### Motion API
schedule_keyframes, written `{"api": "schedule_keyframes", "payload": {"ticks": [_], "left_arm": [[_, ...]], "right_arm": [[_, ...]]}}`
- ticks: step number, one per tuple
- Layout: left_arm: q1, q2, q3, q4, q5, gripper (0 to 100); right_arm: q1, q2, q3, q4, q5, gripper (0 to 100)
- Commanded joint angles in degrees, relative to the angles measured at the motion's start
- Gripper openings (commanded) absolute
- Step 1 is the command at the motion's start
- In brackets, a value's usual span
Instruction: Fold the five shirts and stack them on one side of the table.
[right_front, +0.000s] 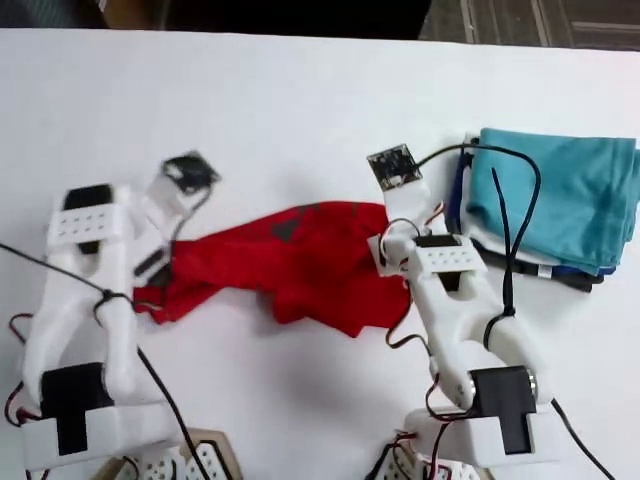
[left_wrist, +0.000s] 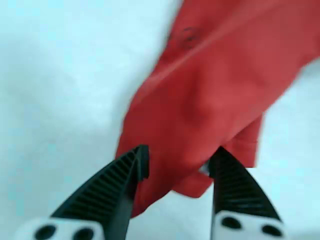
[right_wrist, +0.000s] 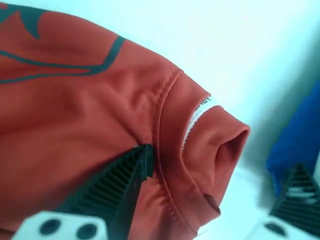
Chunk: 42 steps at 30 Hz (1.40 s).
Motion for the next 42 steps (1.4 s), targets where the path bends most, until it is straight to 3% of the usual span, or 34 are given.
{"api": "schedule_keyframes", "payload": {"ticks": [1, 12, 16, 20, 33, 36, 42], "left_arm": [[-5.1, -1.93, 0.13, -2.99, -3.34, 23], [-7.65, 12.48, -0.57, -11.16, -3.78, 23], [-7.65, 13.98, -3.21, -10.81, -3.78, 21], [-7.65, 13.8, -8.75, -5.36, -3.69, 1], [-6.59, 13.71, -32.4, 26.02, -3.25, 3], [-4.57, 13.71, -33.27, 27.25, 2.46, 3], [-1.14, 13.71, -46.2, 27.34, 17.67, 3]], "right_arm": [[0.04, 0.04, -2.2, -0.66, 0.44, 40.1], [0.04, 0.04, -2.2, -0.57, 0.44, 40.1], [0.04, 0.04, -2.2, -0.66, 0.44, 40.1], [0.04, 0.13, -2.2, -0.75, 0.44, 40.1], [0.22, -0.22, -2.11, -0.4, 0.44, 40.1], [0.13, -2.24, -3.87, 3.91, 0.44, 40.1], [-0.84, -9.89, -12.75, 23.69, 0.44, 40.1]]}}
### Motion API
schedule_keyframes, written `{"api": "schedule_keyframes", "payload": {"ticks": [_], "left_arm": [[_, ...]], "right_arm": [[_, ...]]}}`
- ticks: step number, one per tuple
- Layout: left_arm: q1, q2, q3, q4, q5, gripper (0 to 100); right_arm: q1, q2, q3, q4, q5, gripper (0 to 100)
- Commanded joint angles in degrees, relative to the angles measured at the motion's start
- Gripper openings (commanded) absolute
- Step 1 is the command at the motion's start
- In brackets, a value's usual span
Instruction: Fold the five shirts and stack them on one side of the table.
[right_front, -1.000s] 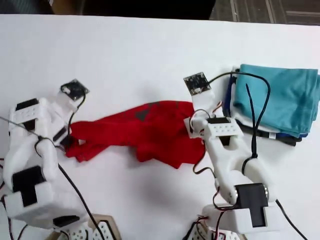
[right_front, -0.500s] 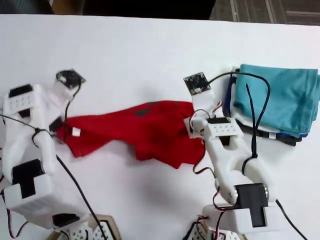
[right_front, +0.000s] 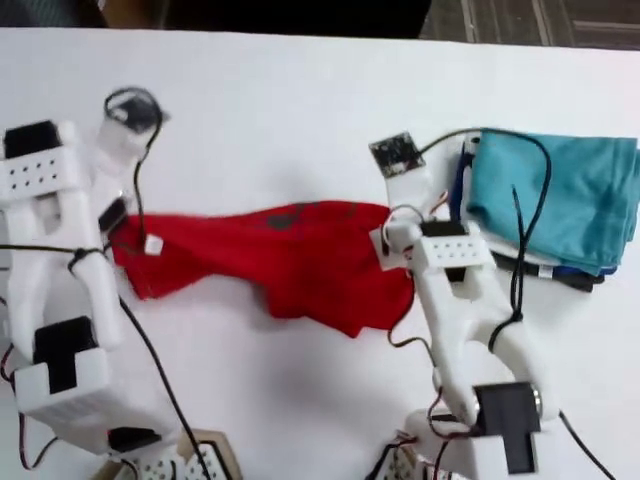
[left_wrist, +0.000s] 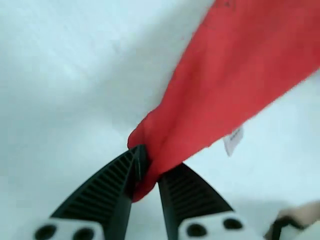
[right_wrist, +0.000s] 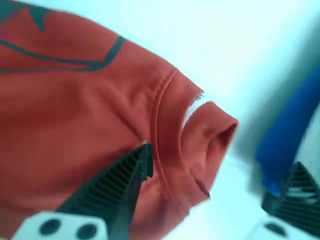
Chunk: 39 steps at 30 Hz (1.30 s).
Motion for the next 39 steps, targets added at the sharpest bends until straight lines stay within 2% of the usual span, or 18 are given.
{"api": "schedule_keyframes", "payload": {"ticks": [1, 3, 8, 12, 14, 17, 23, 27, 34, 36, 39], "left_arm": [[1.41, -0.18, -10.95, 0.26, 10.81, 3], [2.64, 0.09, -14.46, 0.26, 14.42, 3], [3.69, 0.18, -15.08, -1.58, 15.21, 3], [3.78, 2.11, -15.25, -3.16, 15.3, 3], [3.87, 4.4, -15.16, -3.96, 15.3, 3], [2.9, 8.79, -15.34, -5.54, 15.3, 3], [1.49, 15.38, -15.6, -8.26, 15.3, 3], [1.85, 15.47, -15.78, -8.35, 15.3, 3], [1.76, 15.65, -22.11, -5.1, 19.52, 3], [1.85, 15.82, -23.69, -3.96, 19.69, 3], [1.67, 15.91, -24.4, -3.69, 19.69, 3]], "right_arm": [[-0.22, -5.76, -6.59, 10.59, 0.53, 40.1], [1.1, -7.25, -9.41, 15.96, 1.93, 40.1], [1.54, -11.82, -18.81, 33.71, 7.91, 40.1], [-7.34, -12.79, -13.1, 40.48, 18.64, 40.1], [-11.38, -12.7, -7.21, 39.34, 22.42, 40.1], [-15.34, -12.7, 1.05, 33.89, 22.59, 40.1], [-16.84, -12.53, 11.52, 20.26, 22.59, 40.1], [-16.57, -8.92, 13.36, 15.08, 22.59, 40.1], [-16.48, 6.37, 7.03, 14.99, 20.04, 39.8], [-16.57, 10.07, 3.6, 16.22, 19.08, 35.1], [-15.69, 14.11, -1.93, 18.07, 18.99, 16.6]]}}
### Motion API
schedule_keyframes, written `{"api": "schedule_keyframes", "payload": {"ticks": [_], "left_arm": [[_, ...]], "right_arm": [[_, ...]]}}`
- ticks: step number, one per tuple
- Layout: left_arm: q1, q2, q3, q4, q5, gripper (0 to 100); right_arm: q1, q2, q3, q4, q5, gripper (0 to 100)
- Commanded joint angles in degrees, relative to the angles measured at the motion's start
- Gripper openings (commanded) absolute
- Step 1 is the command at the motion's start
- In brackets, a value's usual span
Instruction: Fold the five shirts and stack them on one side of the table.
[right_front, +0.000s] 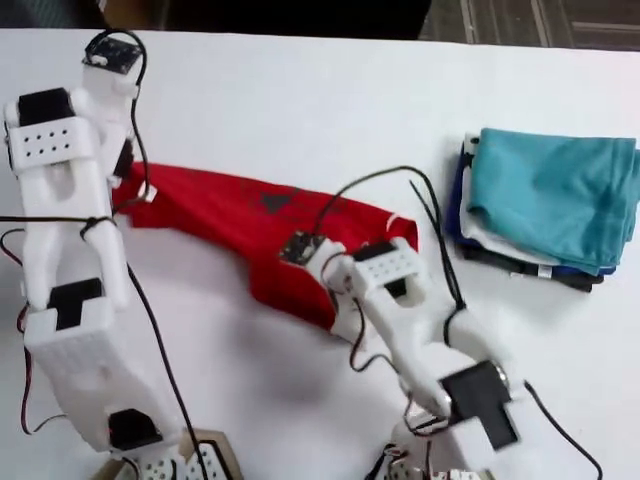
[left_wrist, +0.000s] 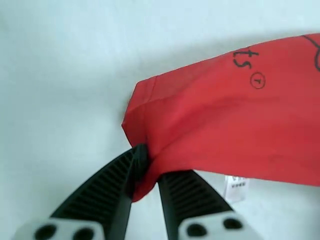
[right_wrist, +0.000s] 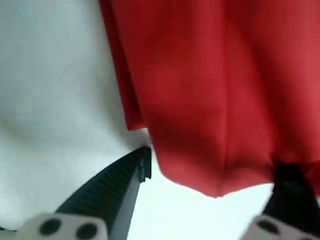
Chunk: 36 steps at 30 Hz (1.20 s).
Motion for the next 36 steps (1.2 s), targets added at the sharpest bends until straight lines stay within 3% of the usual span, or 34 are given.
{"api": "schedule_keyframes", "payload": {"ticks": [1, 2, 4, 11, 16, 20, 23, 29, 36], "left_arm": [[-0.44, -0.35, -2.95, 0.62, 0.62, 3], [-0.44, -0.35, -2.77, 0.62, 0.62, 3], [-0.53, -0.26, -2.51, 0.62, 0.62, 3], [-0.35, -0.18, -1.36, 0.09, 0.62, 3], [-0.26, -0.18, -1.36, -0.44, 0.62, 3], [-0.26, -0.09, -1.27, -0.7, 0.62, 3], [-0.53, -0.09, -1.27, -0.7, 0.62, 3], [-0.53, -0.09, -1.27, -0.62, 0.62, 3], [-0.53, -0.09, -1.27, -0.44, 0.62, 3]], "right_arm": [[1.36, 4.88, -6.86, 1.27, -0.44, 8.6], [2.33, 5.76, -8.7, 1.54, -0.44, 0.9], [5.23, 6.73, -12.66, 3.12, -0.44, 4.6], [13.05, 7.08, -36.75, 16.48, 0.09, 2.0], [13.76, 7.43, -53.36, 21.14, -0.18, 2.0], [11.56, 12.7, -54.68, 20.62, -0.35, 2.5], [11.3, 20.18, -55.74, 19.82, -0.35, 7.9], [13.05, 33.1, -66.73, 17.54, -0.44, 36.5], [17.98, 42.51, -90.02, 28.0, -0.44, 36.5]]}}
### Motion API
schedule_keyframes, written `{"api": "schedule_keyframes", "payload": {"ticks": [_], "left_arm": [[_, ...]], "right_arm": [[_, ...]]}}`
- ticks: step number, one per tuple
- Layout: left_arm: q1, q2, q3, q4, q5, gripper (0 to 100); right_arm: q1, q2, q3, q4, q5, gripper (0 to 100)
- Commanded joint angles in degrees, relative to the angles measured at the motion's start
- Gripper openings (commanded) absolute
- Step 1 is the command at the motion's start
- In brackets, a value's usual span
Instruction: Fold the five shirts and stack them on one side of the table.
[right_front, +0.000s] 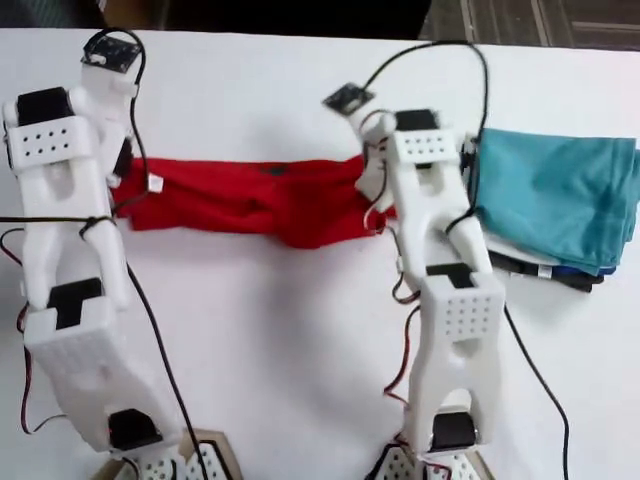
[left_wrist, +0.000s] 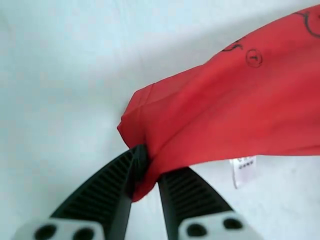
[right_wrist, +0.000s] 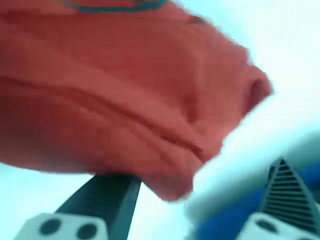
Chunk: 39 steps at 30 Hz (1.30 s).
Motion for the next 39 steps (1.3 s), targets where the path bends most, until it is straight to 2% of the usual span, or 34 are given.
{"api": "schedule_keyframes", "payload": {"ticks": [1, 4, 8, 11, 16, 22, 30, 39], "left_arm": [[-0.53, -0.26, -1.1, -0.44, 0.44, 3], [-0.53, -0.26, -1.1, -0.44, 0.44, 3], [-0.53, -0.26, -1.1, -0.53, 0.44, 3], [-0.53, 0.62, -1.19, -0.79, 0.44, 3], [-0.53, 4.57, -1.54, -0.79, 0.44, 3], [-0.53, 5.98, -1.8, -1.67, 0.44, 3], [-0.35, 5.98, -1.8, -1.67, 0.44, 3], [-0.35, 5.98, -1.8, -1.67, 0.44, 3]], "right_arm": [[2.68, 1.19, -13.36, 8.04, -0.53, 36.4], [3.3, 1.1, -19.87, 13.41, -0.53, 36.1], [2.42, -1.8, -15.3, 13.58, -0.44, 32.6], [-0.66, -7.34, -4.84, 13.58, -0.44, 27.7], [-4.35, -21.32, 14.51, 13.41, 0.0, 31.6], [-8.22, -32.48, 37.54, 12.62, 0.0, 31.6], [-14.2, -39.34, 57.49, -0.04, -0.88, 31.6], [-14.29, -39.25, 60.04, -17.98, -18.9, 31.5]]}}
